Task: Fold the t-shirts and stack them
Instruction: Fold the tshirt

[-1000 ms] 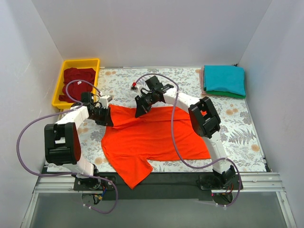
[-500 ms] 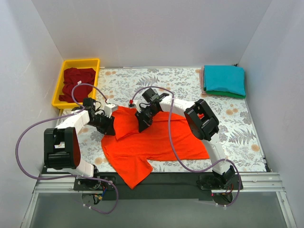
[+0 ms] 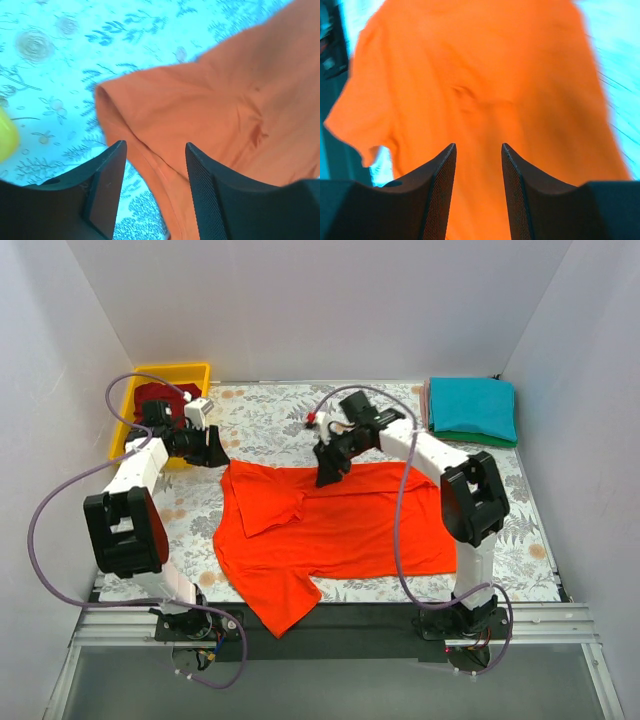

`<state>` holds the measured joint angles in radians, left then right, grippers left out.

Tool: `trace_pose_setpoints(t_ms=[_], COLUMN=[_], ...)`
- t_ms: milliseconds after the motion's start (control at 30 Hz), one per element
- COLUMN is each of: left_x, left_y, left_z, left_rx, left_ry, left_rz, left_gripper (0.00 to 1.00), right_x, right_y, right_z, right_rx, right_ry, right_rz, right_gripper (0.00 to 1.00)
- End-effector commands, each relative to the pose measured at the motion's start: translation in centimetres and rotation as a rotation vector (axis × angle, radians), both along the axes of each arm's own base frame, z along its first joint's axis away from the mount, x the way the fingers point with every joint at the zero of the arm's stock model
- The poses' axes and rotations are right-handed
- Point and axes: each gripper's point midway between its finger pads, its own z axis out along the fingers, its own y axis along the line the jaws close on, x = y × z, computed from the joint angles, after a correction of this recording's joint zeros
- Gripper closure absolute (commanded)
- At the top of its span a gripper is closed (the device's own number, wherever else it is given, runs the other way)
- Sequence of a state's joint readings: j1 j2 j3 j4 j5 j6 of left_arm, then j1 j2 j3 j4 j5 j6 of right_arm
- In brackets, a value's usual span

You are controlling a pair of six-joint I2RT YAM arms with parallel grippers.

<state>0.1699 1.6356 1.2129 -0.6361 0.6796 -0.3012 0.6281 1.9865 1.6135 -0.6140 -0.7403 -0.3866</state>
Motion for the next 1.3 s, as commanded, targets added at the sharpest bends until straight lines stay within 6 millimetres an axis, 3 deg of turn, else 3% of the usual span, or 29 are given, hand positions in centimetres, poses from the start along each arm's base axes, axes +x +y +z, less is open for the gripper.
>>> trace_pose_setpoints(t_ms=[0, 33, 100, 300, 500, 700, 933, 1033, 1133, 1200, 1267], left_x=[4.3, 4.6, 5.2, 5.9, 5.8, 4.3, 3.9, 3.7, 3.7, 3.9, 4.4], left_y=[1.1, 1.2, 1.3, 1.0, 1.2, 0.6, -0.1, -0.5, -0.2, 0.5, 2.4], left_z=[0.8, -0.4, -0.8, -4.0, -7.0, -9.2, -10.3, -10.6, -10.6, -10.9, -11.2], left_rx=[-0.013, -0.020, -0.025, -0.018, 0.043, 0.080, 0.100, 0.095, 0.107, 0.149, 0.234], left_ry=[-0.021, 0.021, 0.042, 0.125, 0.180, 0.239, 0.257, 0.270, 0.262, 0.248, 0.221], left_rz=[0.135, 0.149, 0.176, 0.243, 0.290, 0.286, 0.287, 0.283, 0.291, 0.309, 0.362], left_gripper=[0.50, 0.49, 0.46, 0.48, 0.48, 0.44, 0.53, 0.63, 0.80, 1.00, 1.00], right_x=[5.0, 5.7, 8.1, 11.8, 12.7, 11.5, 10.8, 10.9, 11.3, 11.6, 12.3], right_y=[-6.5, -7.9, -11.8, -21.4, -27.1, -29.7, -31.3, -31.6, -31.9, -32.1, -32.5], right_z=[0.5, 0.3, -0.4, -3.0, -4.3, -4.2, -7.5, -9.3, -10.3, -10.7, -10.7], right_rx=[-0.074, -0.093, -0.156, -0.356, -0.450, -0.457, -0.527, -0.558, -0.578, -0.589, -0.601], right_ry=[-0.015, -0.017, -0.044, -0.106, -0.082, 0.007, 0.073, 0.101, 0.106, 0.102, 0.083], right_rz=[-0.205, -0.244, -0.348, -0.540, -0.658, -0.730, -0.735, -0.723, -0.722, -0.727, -0.743], right_gripper=[0.52, 0.52, 0.52, 0.57, 0.57, 0.51, 0.52, 0.56, 0.57, 0.57, 0.57])
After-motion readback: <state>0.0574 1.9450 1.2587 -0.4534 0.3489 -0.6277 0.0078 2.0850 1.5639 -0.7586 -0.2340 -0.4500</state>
